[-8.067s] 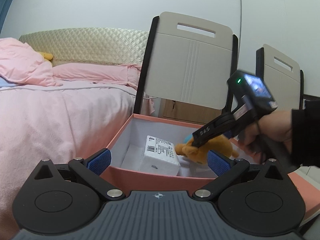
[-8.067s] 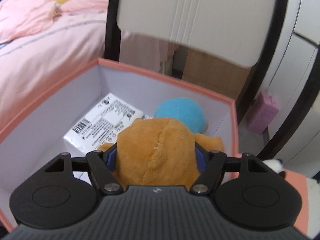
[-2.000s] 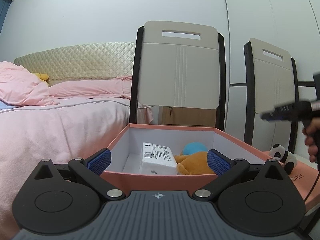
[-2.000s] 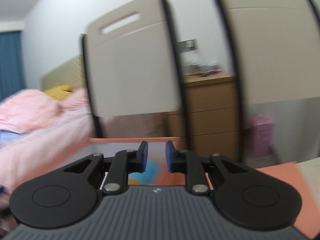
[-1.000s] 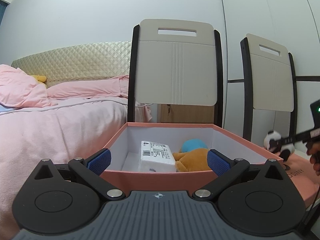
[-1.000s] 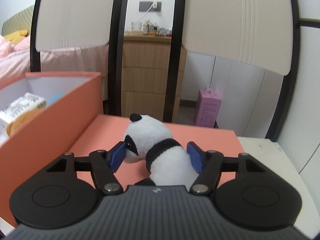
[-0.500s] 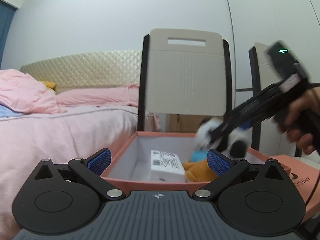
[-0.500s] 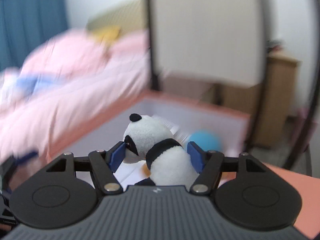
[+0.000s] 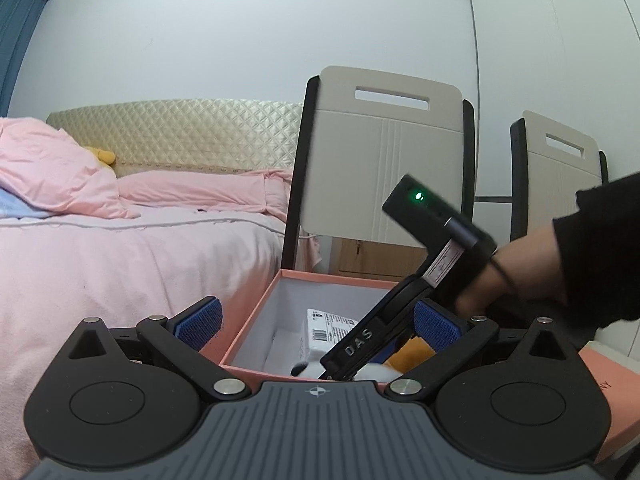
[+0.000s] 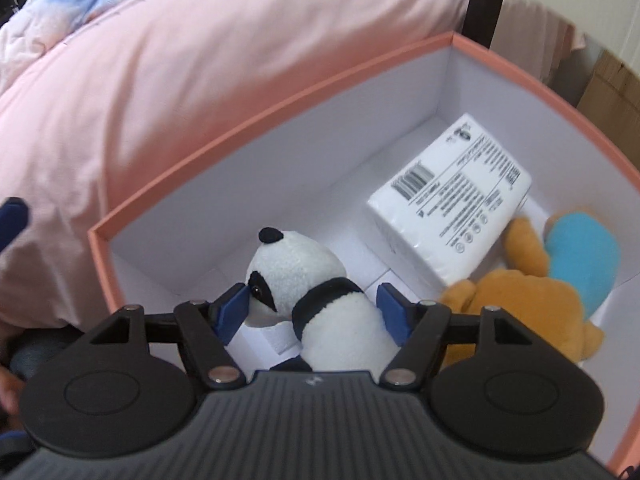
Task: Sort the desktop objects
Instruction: 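Carry the panda plush with the right tool and lower it into the box, then open the right tool to release the panda and withdraw it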
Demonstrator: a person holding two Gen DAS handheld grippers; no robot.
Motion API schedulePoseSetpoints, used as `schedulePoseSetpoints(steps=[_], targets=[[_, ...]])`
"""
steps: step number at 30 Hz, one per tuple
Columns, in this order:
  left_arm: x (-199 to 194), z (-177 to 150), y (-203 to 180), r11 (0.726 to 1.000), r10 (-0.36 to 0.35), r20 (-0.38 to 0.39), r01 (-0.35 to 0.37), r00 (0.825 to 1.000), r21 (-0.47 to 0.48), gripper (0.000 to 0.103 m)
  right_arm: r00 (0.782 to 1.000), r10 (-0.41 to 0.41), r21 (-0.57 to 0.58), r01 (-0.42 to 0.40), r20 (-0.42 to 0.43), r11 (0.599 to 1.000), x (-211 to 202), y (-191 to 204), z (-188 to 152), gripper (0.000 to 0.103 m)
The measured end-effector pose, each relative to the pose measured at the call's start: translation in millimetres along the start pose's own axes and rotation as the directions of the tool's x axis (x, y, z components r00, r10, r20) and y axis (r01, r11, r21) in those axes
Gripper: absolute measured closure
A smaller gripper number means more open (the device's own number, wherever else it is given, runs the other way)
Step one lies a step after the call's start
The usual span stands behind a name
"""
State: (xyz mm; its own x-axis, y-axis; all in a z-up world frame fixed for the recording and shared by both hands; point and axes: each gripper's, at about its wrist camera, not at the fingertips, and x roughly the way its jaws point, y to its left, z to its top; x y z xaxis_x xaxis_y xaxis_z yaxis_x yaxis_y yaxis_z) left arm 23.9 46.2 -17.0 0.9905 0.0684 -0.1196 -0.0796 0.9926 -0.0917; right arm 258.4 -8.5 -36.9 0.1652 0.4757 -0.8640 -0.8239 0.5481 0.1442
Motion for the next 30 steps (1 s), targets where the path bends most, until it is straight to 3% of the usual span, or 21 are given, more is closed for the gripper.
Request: schedulePoseSetpoints(steps=[3, 5, 10, 14, 17, 21, 27, 30], targets=[[1.2, 0.2, 0.9, 1.000, -0.007, -0.011, 0.007, 1.000, -0.001, 0.000, 1.000, 0.002, 0.040, -0.002, -0.002, 0.999, 3.3, -6.3, -0.1, 0.030], [1.4, 0.4, 1.5, 1.000, -0.011, -0.015, 0.011, 1.000, -0.002, 0.000, 1.000, 0.004, 0.071, -0.005, 0.009, 0.997, -0.1, -10.4, -1.1, 0.008], [1.1, 1.5, 4.0, 1.000, -0.020, -0.015, 0.020, 1.000, -0.013, 0.000, 0.993, -0.043, 0.108, 0.031, 0.107, 0.994, -30.1, -13.9, -12.3, 0.005], [-1.2, 1.1, 3.1, 1.000, -0.026, -0.010, 0.026, 1.000, -0.009, 0.000, 0.958, -0.128, 0.178, 0.083, 0.256, 0.980, -75.2, -12.2, -33.9, 0.004], [-2.8, 0.7, 1.4, 0.999, -0.034, -0.009, 0.034, 0.999, -0.003, 0.000, 0.894, -0.227, 0.226, 0.147, 0.386, 0.963, -114.0, -5.2, -61.2, 0.002], [-4.1, 0.4, -2.6, 0.999, -0.046, -0.006, 0.046, 0.999, 0.008, 0.000, 0.768, -0.360, 0.309, 0.221, 0.529, 0.925, -159.7, 7.8, -106.0, 0.000], [-3.9, -2.6, -9.7, 0.998, -0.049, -0.008, 0.049, 0.999, 0.034, 0.000, 0.623, -0.465, 0.390, 0.266, 0.628, 0.882, -188.5, 30.0, -179.0, 0.000], [-3.4, -4.0, -12.1, 0.998, -0.048, -0.010, 0.048, 0.999, 0.044, 0.000, 0.562, -0.517, 0.421, 0.303, 0.646, 0.855, -187.2, 38.7, -212.8, 0.000]])
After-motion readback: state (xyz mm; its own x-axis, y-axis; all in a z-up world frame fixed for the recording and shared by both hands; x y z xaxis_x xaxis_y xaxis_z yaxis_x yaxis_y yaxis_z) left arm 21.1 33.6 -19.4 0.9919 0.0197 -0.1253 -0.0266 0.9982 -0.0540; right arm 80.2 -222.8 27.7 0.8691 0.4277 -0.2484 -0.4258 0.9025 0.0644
